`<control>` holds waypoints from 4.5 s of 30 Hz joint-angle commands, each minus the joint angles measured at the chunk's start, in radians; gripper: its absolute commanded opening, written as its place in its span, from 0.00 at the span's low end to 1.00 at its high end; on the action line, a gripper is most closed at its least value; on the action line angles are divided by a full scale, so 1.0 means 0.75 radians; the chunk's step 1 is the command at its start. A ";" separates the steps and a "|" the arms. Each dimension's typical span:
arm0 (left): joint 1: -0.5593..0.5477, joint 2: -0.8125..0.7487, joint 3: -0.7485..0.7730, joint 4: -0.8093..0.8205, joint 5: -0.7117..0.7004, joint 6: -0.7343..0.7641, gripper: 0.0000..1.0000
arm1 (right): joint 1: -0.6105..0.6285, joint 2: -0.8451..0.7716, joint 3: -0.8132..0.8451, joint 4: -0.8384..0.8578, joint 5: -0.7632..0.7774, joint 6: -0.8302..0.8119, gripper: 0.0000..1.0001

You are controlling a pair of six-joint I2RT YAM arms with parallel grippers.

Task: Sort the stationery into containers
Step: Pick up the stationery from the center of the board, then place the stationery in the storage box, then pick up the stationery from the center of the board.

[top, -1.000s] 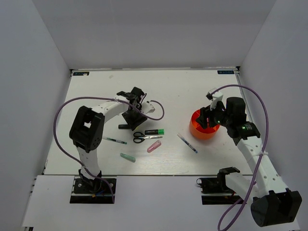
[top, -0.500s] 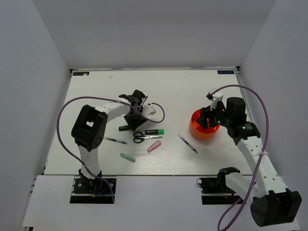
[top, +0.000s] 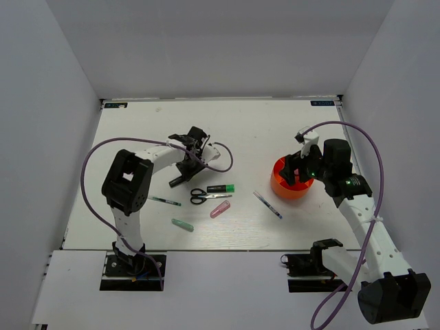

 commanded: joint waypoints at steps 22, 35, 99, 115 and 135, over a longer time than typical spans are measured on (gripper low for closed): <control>-0.286 -0.303 0.068 1.248 0.382 -1.280 0.00 | -0.010 -0.060 0.004 0.094 0.404 0.043 0.00; -0.461 0.006 0.207 1.549 0.353 -1.578 0.00 | -0.010 -0.115 -0.008 0.182 0.797 0.086 0.00; -0.394 -0.287 0.115 0.124 0.263 -0.529 0.73 | 0.000 -0.095 -0.055 -0.141 -0.324 -0.470 0.41; -0.398 0.002 0.115 0.172 0.155 -0.404 0.71 | -0.008 -0.076 -0.055 -0.242 -0.395 -0.583 0.54; -0.327 0.135 0.277 0.101 0.322 -0.461 0.69 | -0.008 -0.070 -0.055 -0.246 -0.409 -0.581 0.54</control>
